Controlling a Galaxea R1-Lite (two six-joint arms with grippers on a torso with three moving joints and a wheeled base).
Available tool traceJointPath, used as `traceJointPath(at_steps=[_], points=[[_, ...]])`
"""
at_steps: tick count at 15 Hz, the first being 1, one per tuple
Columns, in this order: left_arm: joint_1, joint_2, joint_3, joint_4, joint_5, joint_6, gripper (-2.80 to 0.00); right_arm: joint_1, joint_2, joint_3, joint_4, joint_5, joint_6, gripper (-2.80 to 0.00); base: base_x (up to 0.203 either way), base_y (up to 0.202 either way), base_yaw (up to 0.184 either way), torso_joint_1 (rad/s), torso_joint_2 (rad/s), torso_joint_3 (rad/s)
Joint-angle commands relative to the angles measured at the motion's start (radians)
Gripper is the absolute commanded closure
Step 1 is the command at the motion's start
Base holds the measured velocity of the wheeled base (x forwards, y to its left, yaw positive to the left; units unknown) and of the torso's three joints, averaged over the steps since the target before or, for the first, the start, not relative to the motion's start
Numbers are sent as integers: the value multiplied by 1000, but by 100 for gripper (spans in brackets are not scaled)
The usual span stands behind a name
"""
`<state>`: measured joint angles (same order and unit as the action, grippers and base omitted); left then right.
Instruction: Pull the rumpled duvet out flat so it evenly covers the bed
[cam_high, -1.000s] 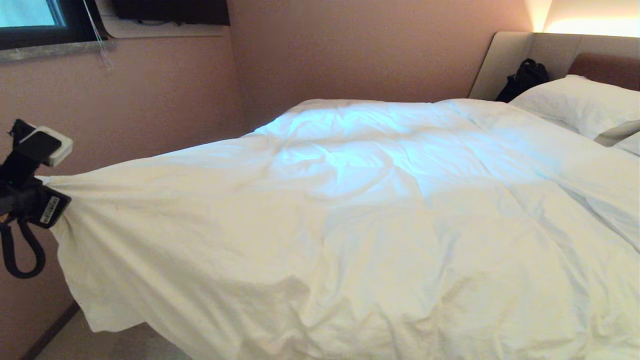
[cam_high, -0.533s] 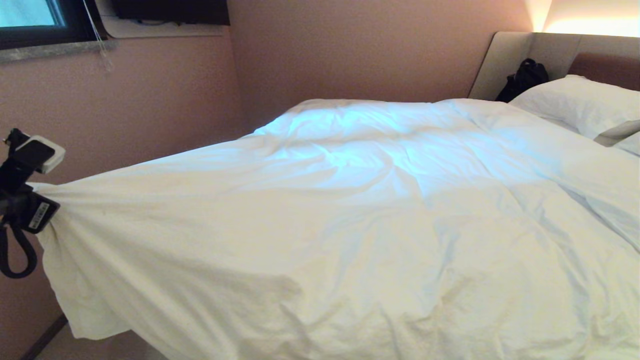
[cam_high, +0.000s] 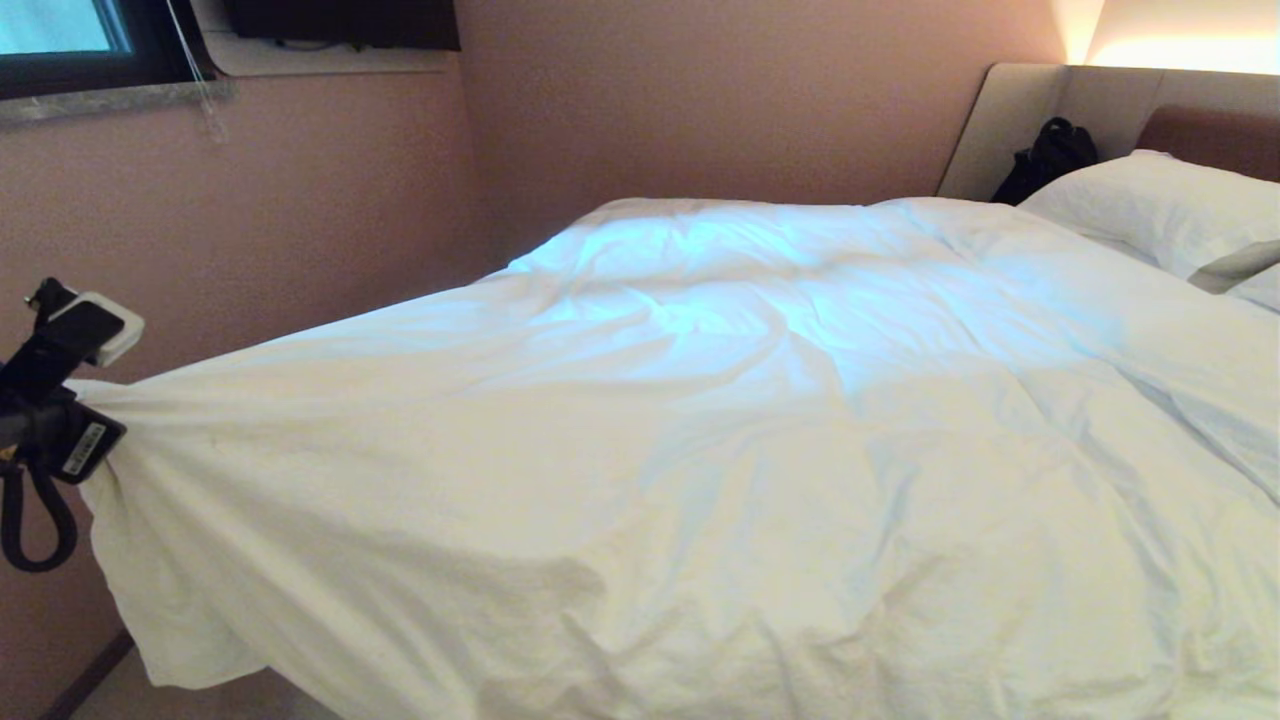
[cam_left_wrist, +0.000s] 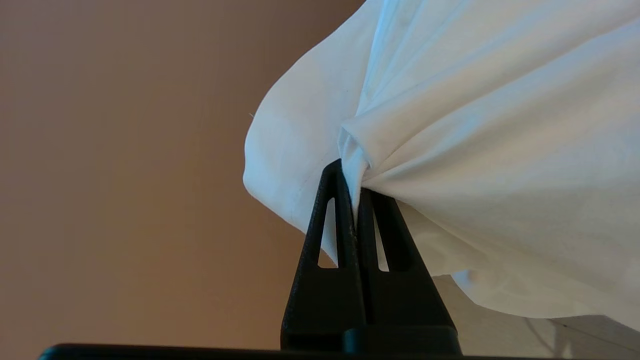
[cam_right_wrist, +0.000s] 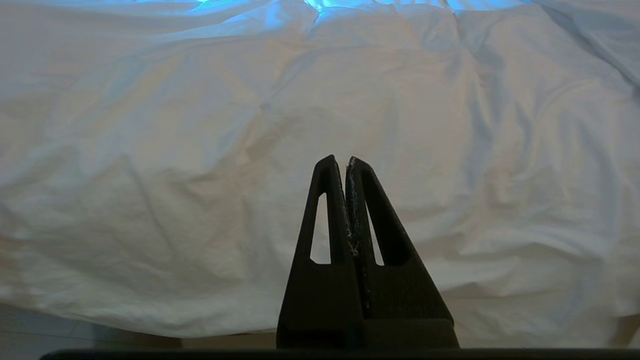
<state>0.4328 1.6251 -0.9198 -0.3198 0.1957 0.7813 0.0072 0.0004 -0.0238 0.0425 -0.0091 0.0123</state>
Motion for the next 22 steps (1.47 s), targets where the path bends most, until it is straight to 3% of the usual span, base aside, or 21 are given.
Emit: traceJointPath(at_steps=[1,2,3,4,18,22], points=[[0,15,1,-1,1,6,0,0,0,1,0,0,0,0,0,0,0,0,0,0],[0,12,5,-1,1,18,0,-1,0,1,0,0,0,0,0,0,0,0,0,0],[0,10,7,-1,1,18,-121,0,0,1,0,0,0,0,0,0,0,0,0,0],[0,9,9,-3,1,18,-280,0,0,-1,0,0,0,0,0,0,0,0,0,0],[0,-2,-11,-10,-5,3,-280,0,0,0,0,0,0,0,0,0,0,0,0,0],[0,14,-10,-153,-42,-9,-280,0,0,1,0,0,0,0,0,0,0,0,0,0]])
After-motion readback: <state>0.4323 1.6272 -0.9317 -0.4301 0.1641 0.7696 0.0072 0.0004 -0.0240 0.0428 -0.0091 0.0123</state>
